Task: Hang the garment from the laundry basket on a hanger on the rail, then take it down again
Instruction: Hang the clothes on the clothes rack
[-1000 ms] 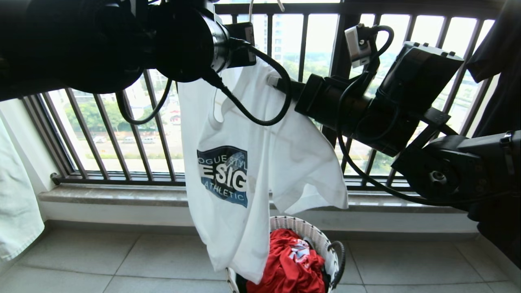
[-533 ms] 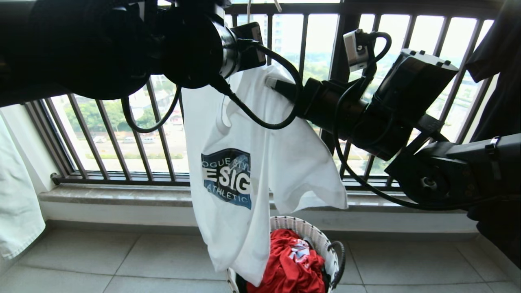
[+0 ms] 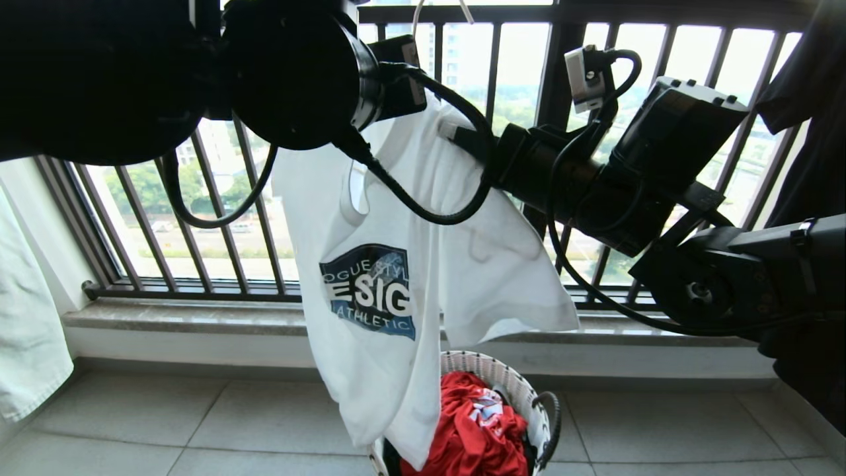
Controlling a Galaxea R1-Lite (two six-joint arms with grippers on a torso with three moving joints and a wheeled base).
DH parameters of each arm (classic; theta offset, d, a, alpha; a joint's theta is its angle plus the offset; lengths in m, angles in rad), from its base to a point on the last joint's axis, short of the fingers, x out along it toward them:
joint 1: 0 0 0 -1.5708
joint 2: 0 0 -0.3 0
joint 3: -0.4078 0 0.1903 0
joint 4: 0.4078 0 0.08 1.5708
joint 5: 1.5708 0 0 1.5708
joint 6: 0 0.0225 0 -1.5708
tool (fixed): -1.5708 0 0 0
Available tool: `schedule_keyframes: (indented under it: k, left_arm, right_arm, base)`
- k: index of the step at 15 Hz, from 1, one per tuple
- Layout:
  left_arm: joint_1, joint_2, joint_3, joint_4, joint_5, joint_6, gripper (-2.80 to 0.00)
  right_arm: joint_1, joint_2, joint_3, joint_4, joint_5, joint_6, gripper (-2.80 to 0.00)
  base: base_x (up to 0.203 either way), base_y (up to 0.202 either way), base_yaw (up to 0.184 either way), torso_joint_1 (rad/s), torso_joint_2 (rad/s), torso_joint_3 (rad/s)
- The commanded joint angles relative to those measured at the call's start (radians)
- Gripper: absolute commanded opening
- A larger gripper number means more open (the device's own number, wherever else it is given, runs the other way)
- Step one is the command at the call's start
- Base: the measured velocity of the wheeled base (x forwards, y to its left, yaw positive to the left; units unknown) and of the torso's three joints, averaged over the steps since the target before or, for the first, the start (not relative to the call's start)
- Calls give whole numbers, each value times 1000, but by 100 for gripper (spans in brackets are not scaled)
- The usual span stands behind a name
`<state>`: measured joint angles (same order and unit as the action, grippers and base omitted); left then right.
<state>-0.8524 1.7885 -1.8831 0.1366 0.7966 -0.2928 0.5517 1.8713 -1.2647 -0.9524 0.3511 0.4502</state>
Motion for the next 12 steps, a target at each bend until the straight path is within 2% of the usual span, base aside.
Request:
schedule_keyframes:
  k: [1,4,7,10,12]
  left_arm:
    - [-37,17,-6,-1,4,-2,-280]
    - [-36,53,-61,-5,-3,5,-280]
    - [-27,62,-65,-18,-22,42,-280]
    - [-11,74,-64,-91,-27,96,-280]
    - [-13,71,-63,-88,-27,99,-280]
  right_arm:
    - [2,-6,1,8,7,2,-280]
    - [23,-27,5,57,11,4,-280]
    - [38,-35,12,67,11,7,-280]
    - [40,-50,21,66,12,8,-280]
    - [40,-50,22,63,12,10,-280]
  base:
    - [0,0,0,0,0,0]
    - [0,0,0,0,0,0]
    - [0,0,0,0,0,0]
    - [0,0,0,0,0,0]
    - [0,0,0,0,0,0]
